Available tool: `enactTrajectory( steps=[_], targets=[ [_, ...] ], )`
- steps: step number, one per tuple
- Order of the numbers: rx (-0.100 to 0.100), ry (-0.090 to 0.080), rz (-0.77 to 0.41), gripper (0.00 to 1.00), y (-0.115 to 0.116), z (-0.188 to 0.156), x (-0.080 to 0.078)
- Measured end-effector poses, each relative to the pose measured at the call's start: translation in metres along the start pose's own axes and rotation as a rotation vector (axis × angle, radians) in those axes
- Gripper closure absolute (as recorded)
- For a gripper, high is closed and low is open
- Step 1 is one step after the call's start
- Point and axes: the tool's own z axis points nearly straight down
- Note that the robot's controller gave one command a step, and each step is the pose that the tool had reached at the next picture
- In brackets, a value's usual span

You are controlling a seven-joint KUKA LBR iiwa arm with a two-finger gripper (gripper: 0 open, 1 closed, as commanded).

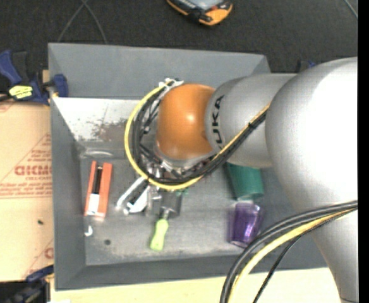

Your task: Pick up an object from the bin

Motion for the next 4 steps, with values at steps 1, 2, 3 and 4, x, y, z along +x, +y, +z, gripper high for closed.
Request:
enactTrajectory(
  steps=[1,2,3,4],
  targets=[
    [0.005,-0.007,-0.053,1.00,0.000,-0.001,-0.003],
    [0.006,-0.007,-0.065,1.00,0.001,-0.001,-0.003],
    [0.005,-0.009,-0.065,1.00,0.001,-0.002,-0.003],
    [0.005,-0.010,-0.064,1.00,0.000,-0.017,-0.004]
  ],
)
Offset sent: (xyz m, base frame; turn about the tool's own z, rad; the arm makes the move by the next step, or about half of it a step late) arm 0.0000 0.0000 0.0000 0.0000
